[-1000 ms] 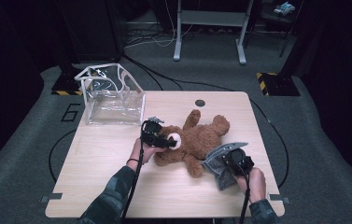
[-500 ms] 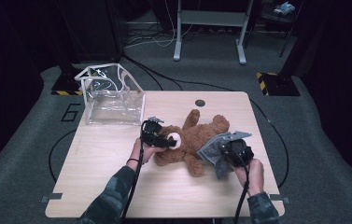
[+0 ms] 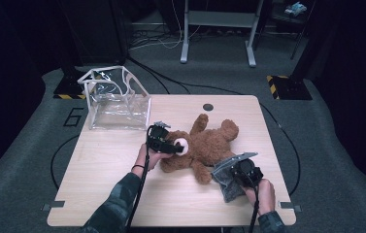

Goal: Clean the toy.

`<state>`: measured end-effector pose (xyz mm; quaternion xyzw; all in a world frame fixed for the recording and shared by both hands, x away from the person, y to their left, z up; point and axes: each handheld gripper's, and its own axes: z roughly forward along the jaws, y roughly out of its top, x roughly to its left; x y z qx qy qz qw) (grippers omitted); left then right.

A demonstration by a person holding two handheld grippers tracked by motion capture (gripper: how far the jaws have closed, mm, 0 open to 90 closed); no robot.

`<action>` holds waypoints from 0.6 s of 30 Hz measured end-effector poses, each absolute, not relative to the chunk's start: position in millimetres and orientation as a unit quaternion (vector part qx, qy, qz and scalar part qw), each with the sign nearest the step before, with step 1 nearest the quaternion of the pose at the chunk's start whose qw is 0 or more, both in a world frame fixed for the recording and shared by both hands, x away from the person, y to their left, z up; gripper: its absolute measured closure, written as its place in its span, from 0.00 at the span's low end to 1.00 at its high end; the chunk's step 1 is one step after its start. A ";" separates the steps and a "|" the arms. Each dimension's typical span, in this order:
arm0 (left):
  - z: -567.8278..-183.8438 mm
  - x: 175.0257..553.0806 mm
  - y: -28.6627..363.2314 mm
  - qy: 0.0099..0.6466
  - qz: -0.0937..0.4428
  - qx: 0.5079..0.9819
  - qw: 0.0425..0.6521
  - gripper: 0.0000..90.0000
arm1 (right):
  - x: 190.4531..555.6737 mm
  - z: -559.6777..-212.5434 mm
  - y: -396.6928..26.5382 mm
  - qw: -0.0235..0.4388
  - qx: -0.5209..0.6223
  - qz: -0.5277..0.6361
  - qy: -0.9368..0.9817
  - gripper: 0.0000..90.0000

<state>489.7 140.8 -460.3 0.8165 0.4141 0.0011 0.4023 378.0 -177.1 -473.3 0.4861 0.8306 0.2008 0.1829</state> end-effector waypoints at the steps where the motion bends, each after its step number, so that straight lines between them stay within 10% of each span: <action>1: -460.2 489.7 140.9 0.414 0.001 0.816 0.402 0.49 | 376.9 -474.1 -179.5 0.183 0.489 0.199 0.829 0.90; 18: -460.2 489.6 141.3 0.414 0.001 0.816 0.402 0.49 | 412.3 -418.5 -116.5 0.227 0.418 0.283 0.833 0.89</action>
